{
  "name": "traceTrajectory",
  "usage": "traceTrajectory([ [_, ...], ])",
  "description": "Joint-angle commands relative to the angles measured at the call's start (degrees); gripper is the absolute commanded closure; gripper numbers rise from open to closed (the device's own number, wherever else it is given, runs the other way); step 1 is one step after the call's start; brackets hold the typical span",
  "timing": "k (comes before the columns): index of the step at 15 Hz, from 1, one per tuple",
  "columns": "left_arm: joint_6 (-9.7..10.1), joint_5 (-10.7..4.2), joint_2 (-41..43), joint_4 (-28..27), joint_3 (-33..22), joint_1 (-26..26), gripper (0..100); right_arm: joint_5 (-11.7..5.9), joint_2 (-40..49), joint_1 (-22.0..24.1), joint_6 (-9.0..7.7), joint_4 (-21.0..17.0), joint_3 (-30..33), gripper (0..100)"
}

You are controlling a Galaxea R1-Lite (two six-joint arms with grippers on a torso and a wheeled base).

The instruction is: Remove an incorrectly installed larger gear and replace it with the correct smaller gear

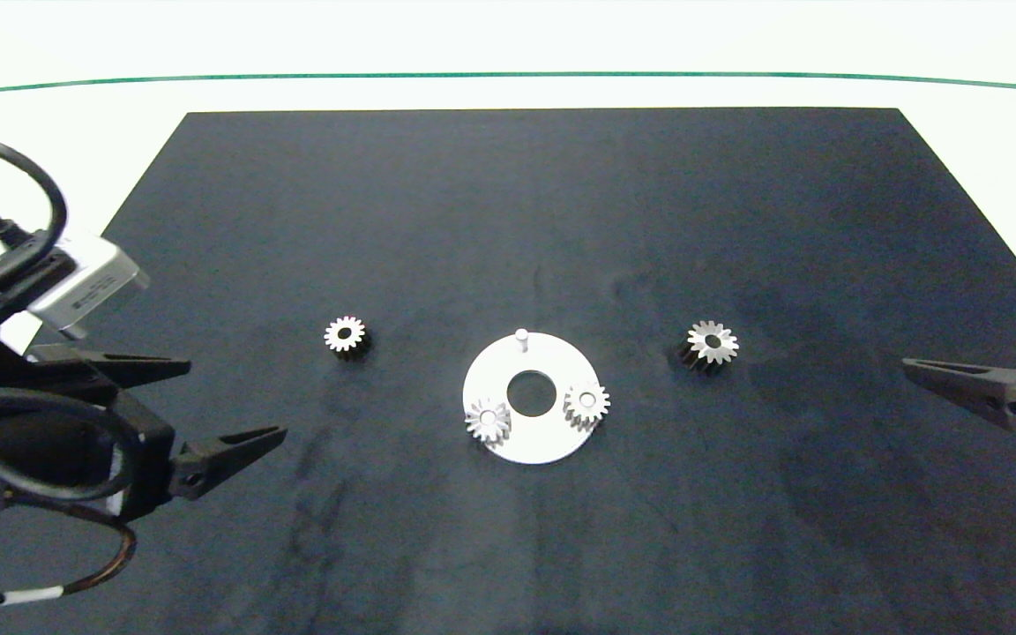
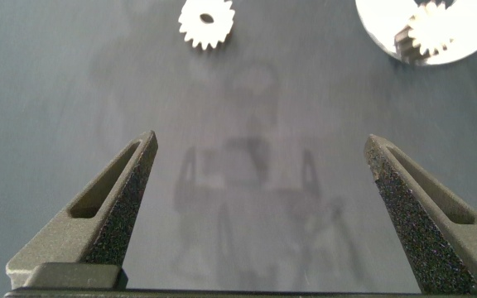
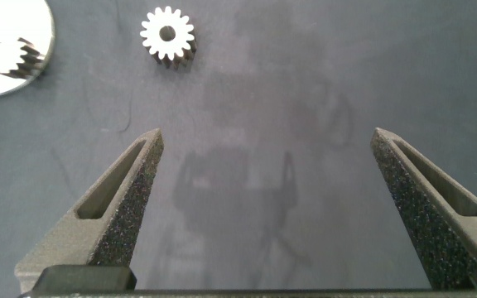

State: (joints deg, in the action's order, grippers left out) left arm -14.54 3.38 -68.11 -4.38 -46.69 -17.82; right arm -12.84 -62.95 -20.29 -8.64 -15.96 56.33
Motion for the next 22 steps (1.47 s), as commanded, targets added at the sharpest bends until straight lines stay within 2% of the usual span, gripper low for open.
traceTrajectory([
  [1,-2.95,1.11,-9.15,6.49,0.55,-0.46,0,0.27,4.86,-0.11,-0.15,-0.92,0.18,0],
  [4,-3.21,1.19,-14.6,11.76,-0.07,-0.19,0,0.8,5.21,-0.11,0.03,-0.92,0.09,0],
  [7,-5.06,1.02,-19.78,16.33,-2.18,0.33,0,0.8,6.0,-0.11,0.03,-1.01,0.09,0],
  [10,-5.23,0.31,-22.68,16.24,-5.17,0.77,0,0.8,6.26,-0.02,0.03,-1.01,-0.08,0],
  [16,-5.06,0.23,-26.64,16.07,-9.38,2.79,0,0.88,6.35,-0.11,0.03,-1.01,-0.26,0],
  [22,-4.97,0.23,-28.13,15.98,-10.35,3.94,0,1.59,6.26,-0.02,0.21,-1.01,-0.43,0],
])
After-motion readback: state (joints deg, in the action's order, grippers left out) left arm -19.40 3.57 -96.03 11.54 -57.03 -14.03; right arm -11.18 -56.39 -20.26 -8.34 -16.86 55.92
